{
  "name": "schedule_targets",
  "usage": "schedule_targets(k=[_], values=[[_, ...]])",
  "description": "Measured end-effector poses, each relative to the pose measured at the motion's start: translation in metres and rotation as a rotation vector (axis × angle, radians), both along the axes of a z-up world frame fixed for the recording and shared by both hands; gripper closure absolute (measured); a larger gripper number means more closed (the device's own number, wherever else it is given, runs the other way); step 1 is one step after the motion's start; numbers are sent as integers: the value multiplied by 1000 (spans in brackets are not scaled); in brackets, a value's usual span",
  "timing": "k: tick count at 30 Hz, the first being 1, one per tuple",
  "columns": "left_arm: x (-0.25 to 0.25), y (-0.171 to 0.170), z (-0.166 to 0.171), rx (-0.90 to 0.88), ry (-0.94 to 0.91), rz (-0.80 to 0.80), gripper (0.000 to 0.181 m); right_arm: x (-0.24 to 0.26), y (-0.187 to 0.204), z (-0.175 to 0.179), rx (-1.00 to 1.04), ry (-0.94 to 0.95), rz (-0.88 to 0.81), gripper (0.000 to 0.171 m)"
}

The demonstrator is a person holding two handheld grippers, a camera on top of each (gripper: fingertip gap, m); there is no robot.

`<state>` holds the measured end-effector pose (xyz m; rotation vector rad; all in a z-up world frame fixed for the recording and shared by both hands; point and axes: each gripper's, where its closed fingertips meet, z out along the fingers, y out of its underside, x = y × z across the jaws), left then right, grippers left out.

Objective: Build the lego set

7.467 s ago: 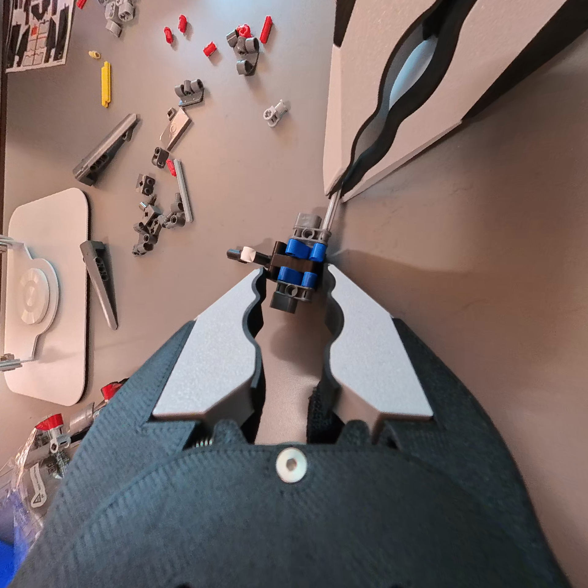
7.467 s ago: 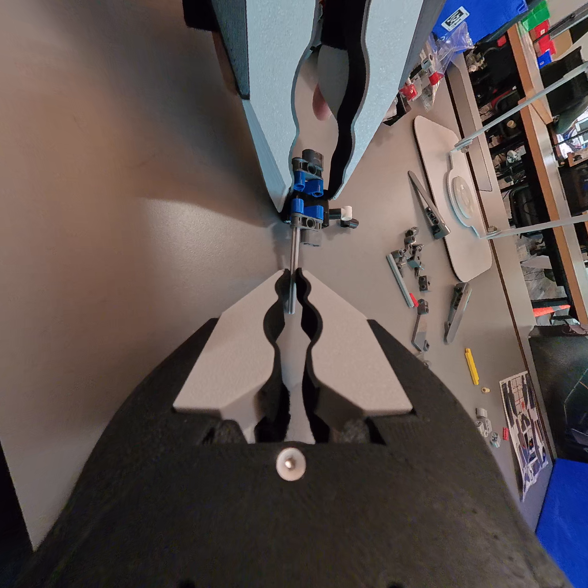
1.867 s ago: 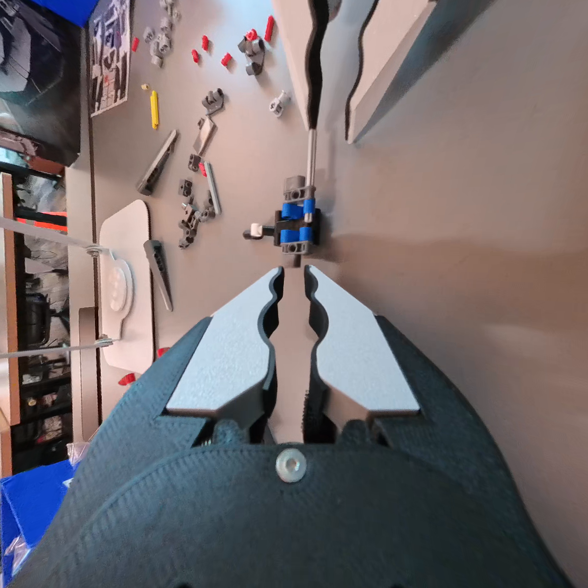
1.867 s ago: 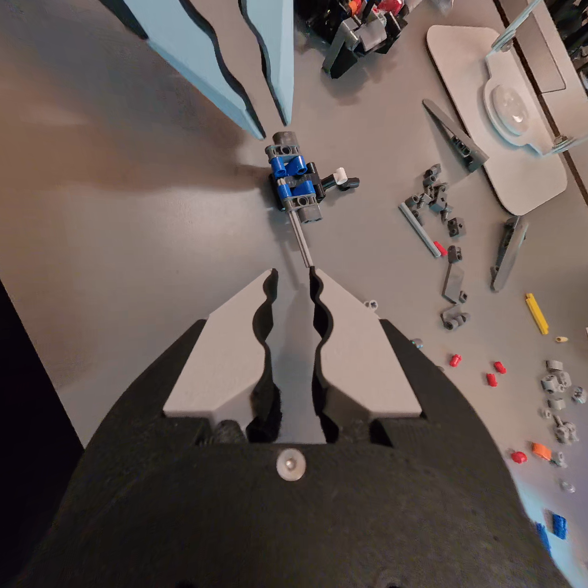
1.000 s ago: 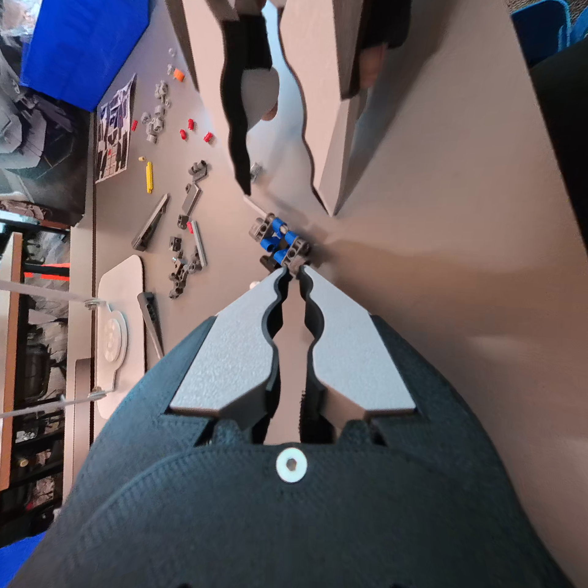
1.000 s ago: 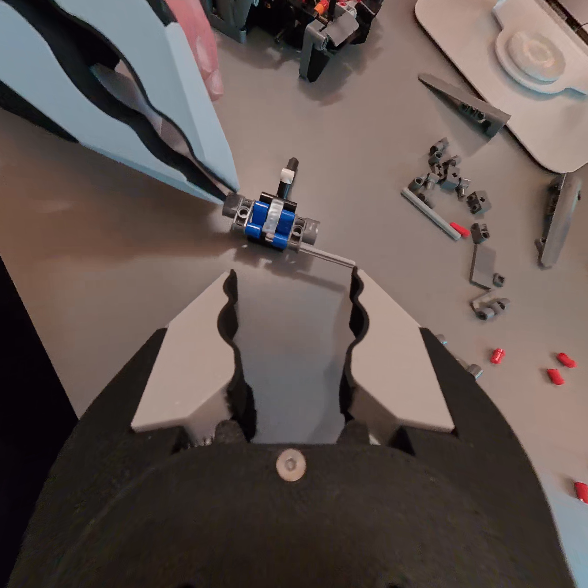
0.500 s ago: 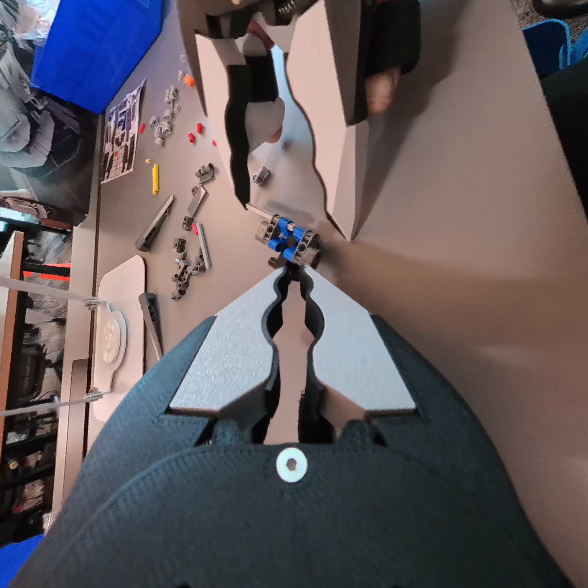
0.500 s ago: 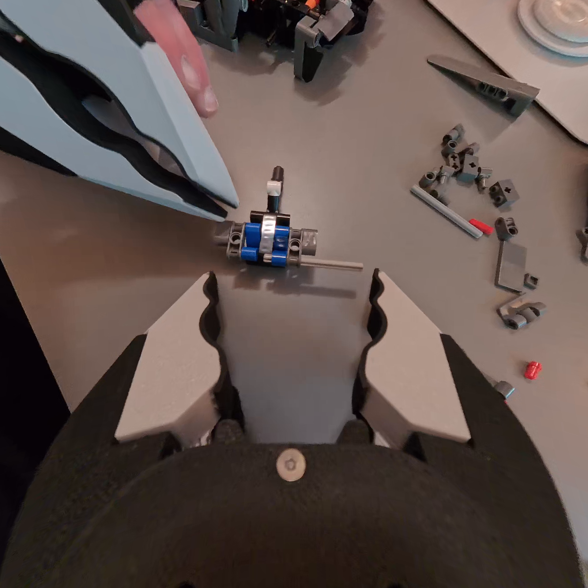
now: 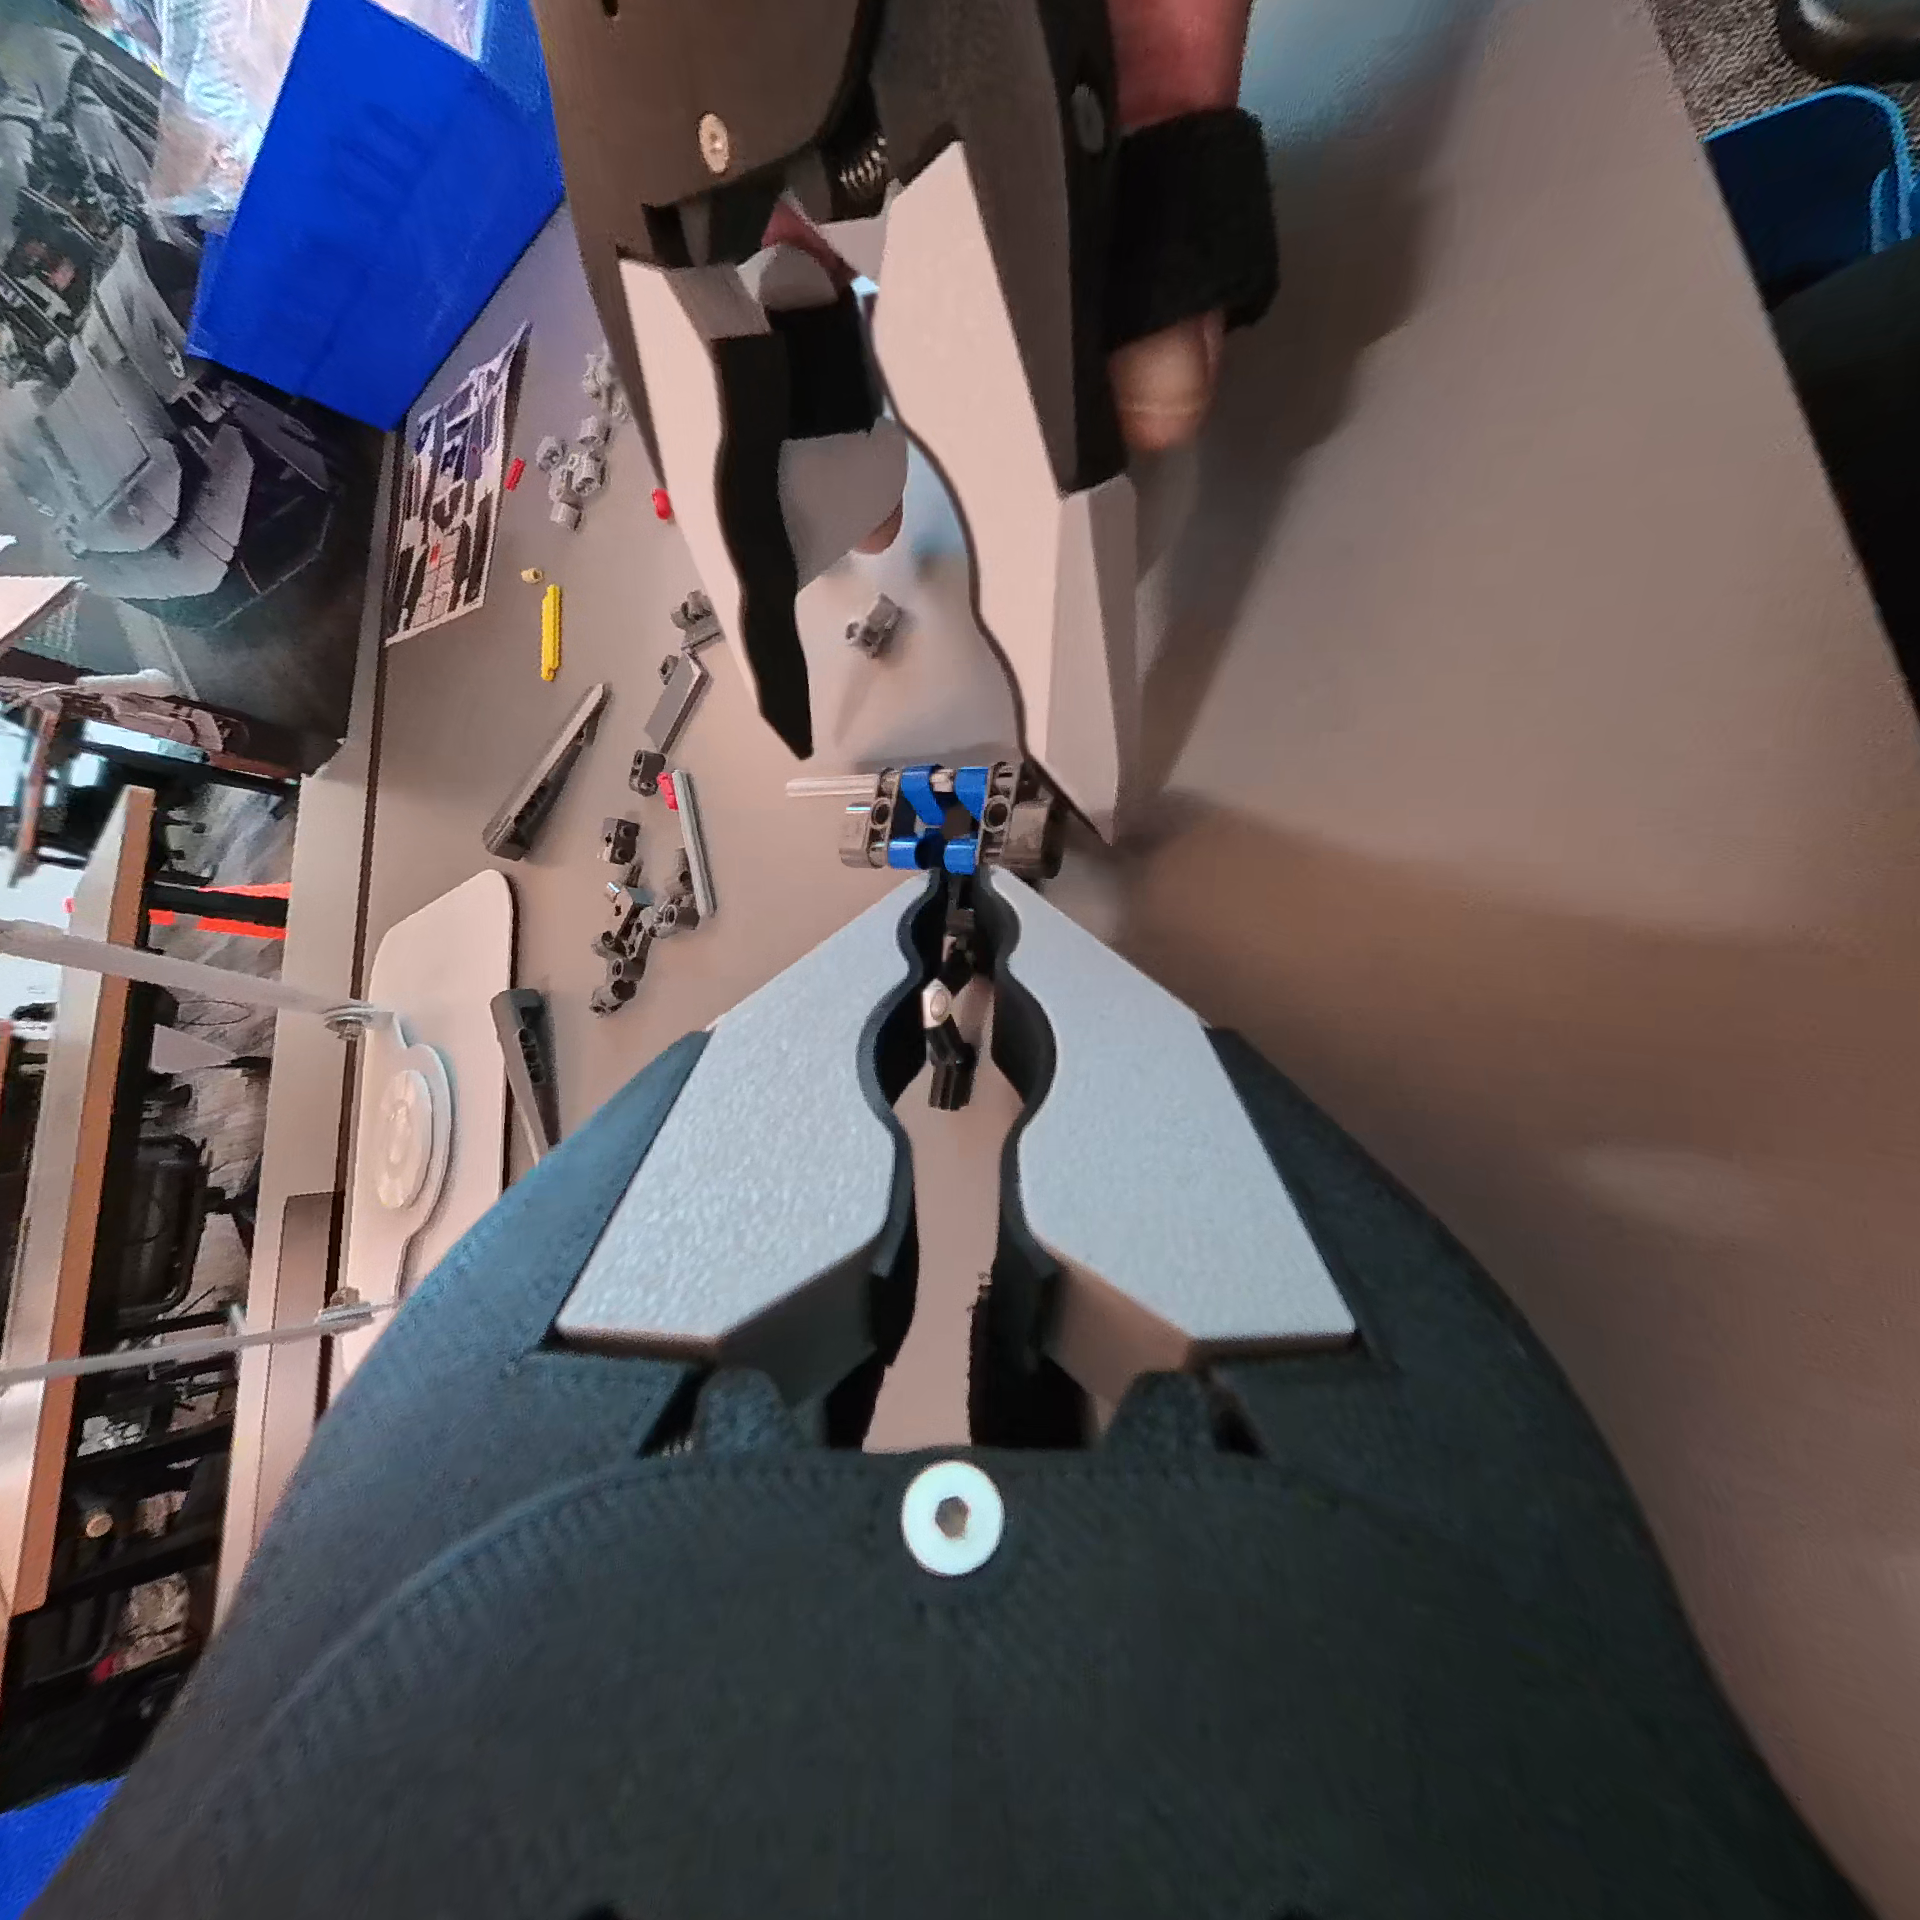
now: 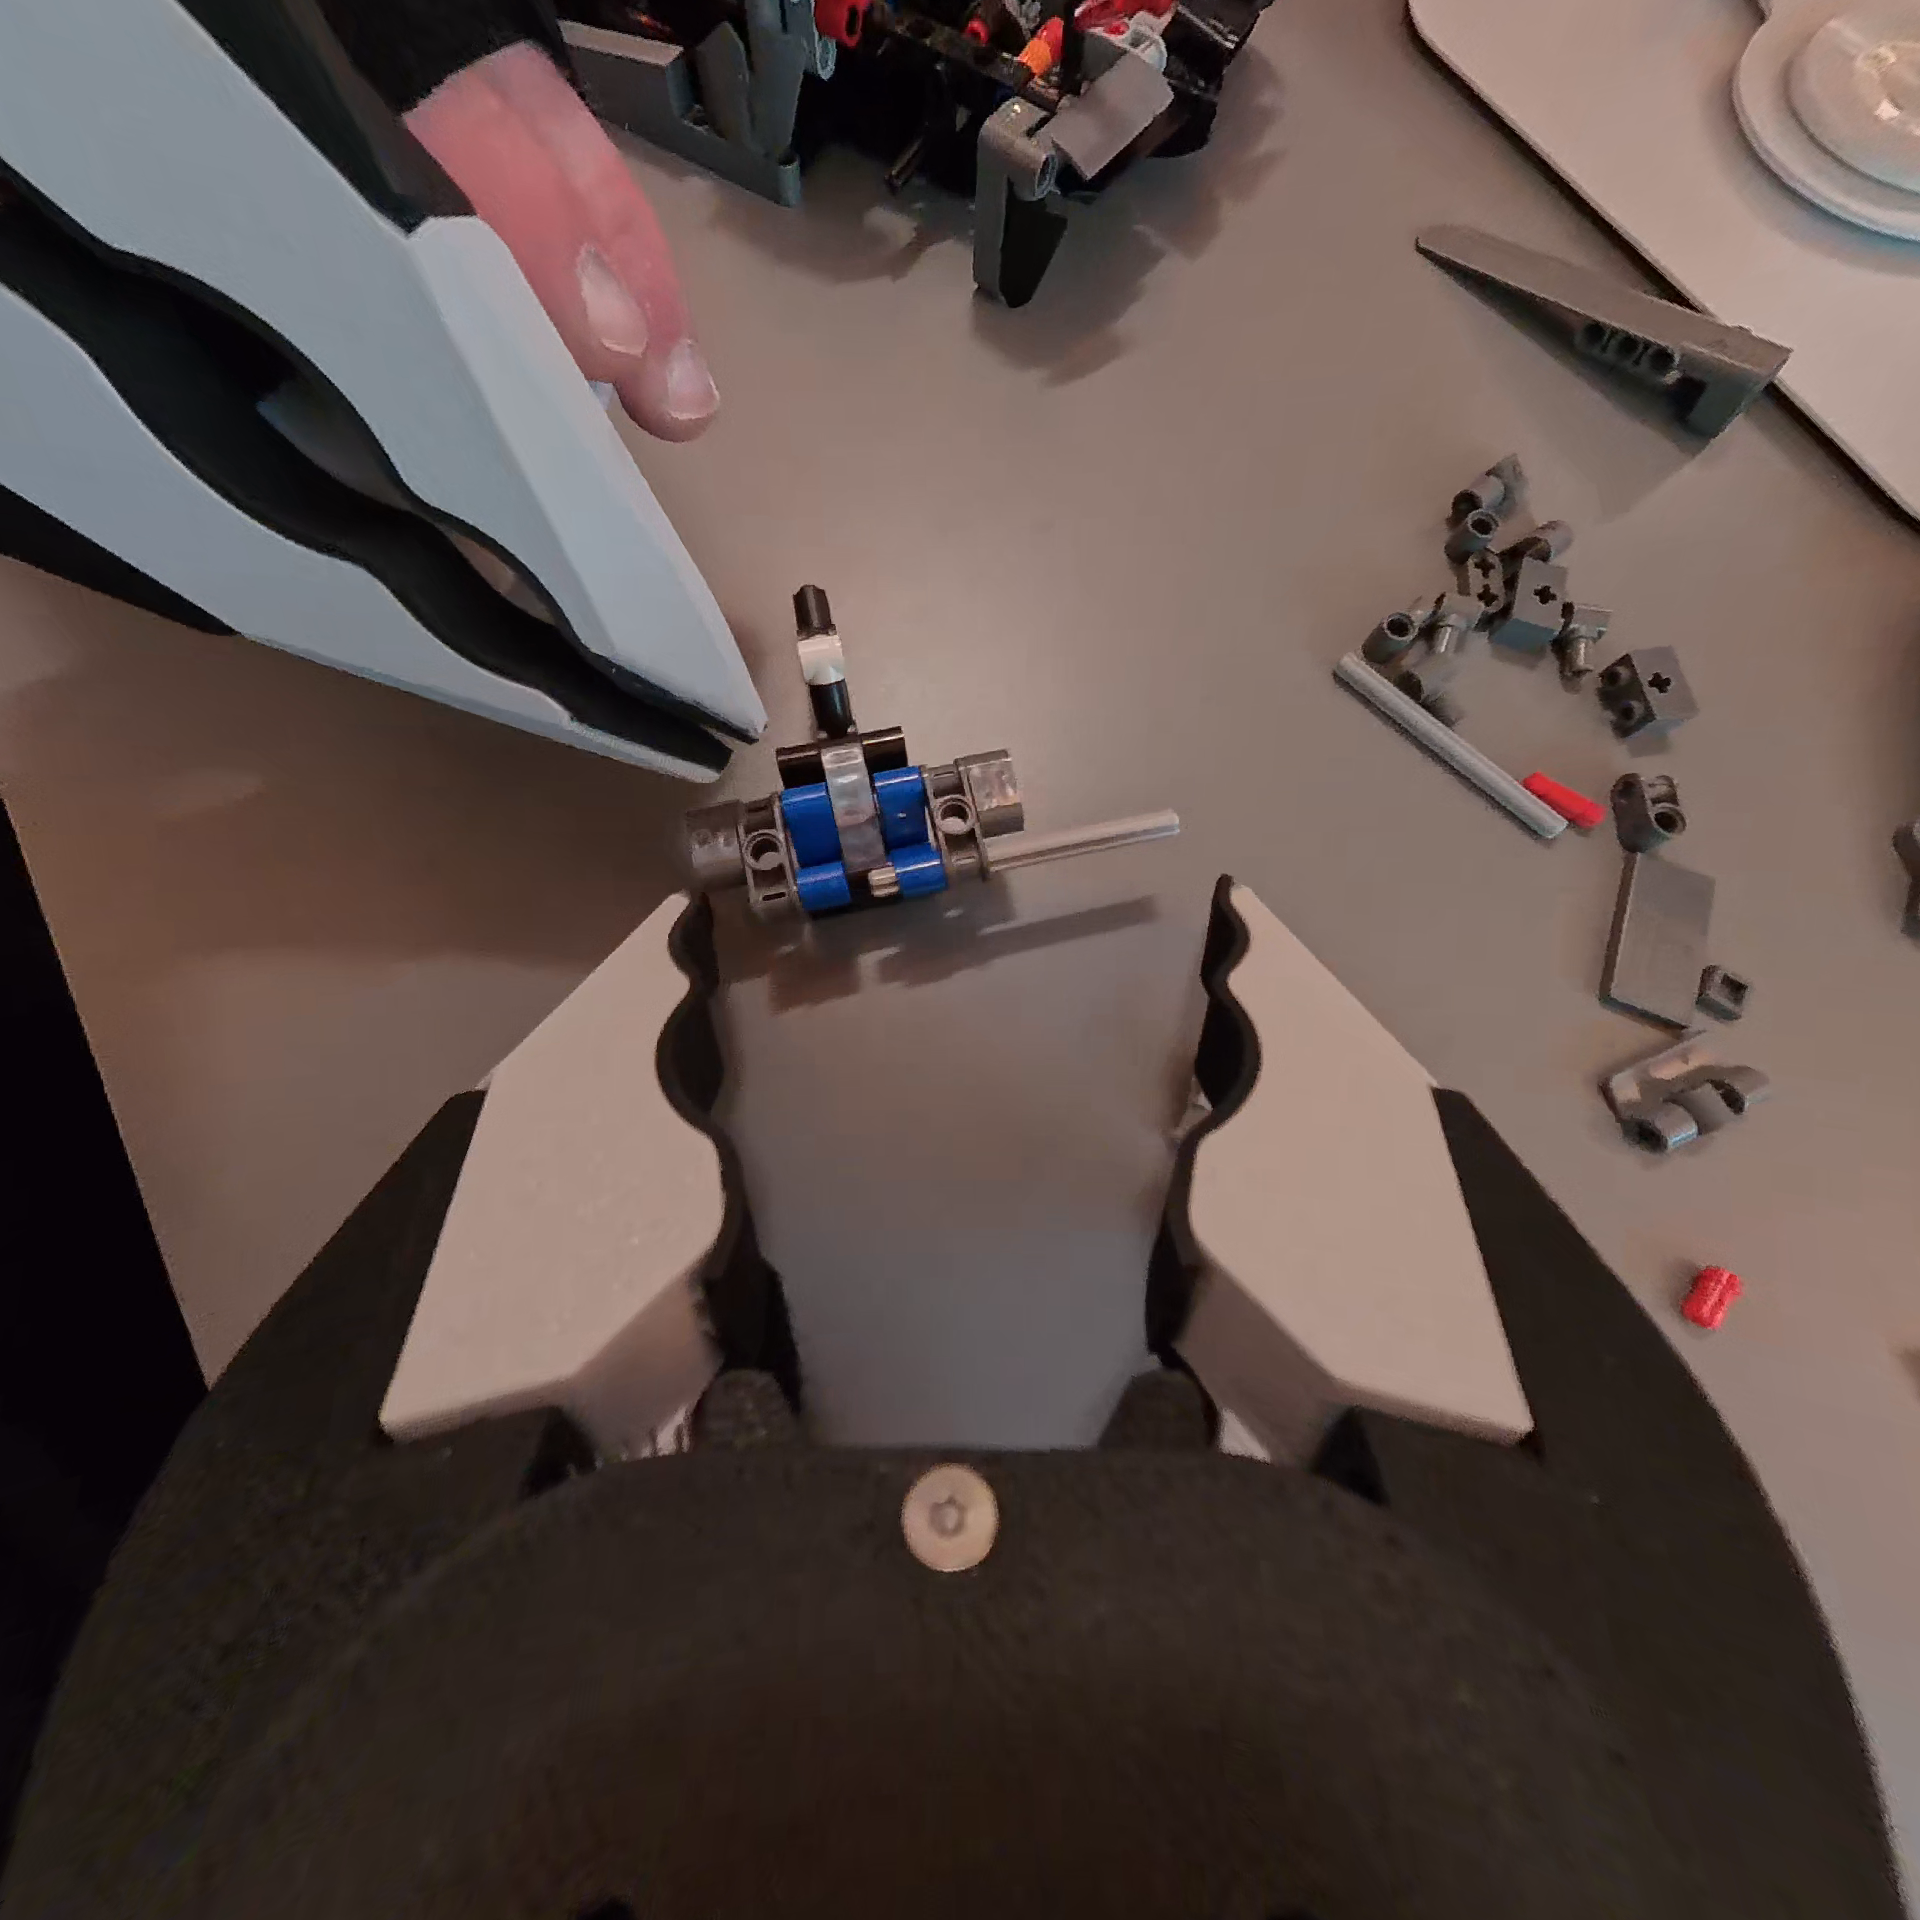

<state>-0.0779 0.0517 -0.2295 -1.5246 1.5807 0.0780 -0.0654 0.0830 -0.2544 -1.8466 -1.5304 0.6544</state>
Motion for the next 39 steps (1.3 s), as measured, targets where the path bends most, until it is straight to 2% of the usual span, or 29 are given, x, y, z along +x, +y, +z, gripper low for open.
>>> schedule_targets(k=[9,27,39], values=[[1,1,-9,14,45,-8,179,-4,1,-3,9,-37,88,80],[2,4,-12,6,52,-7,180,-5,1,-2,7,-9,111,85],[1,5,-10,10,41,-5,180,-1,7,0,65,-66,136,77]])
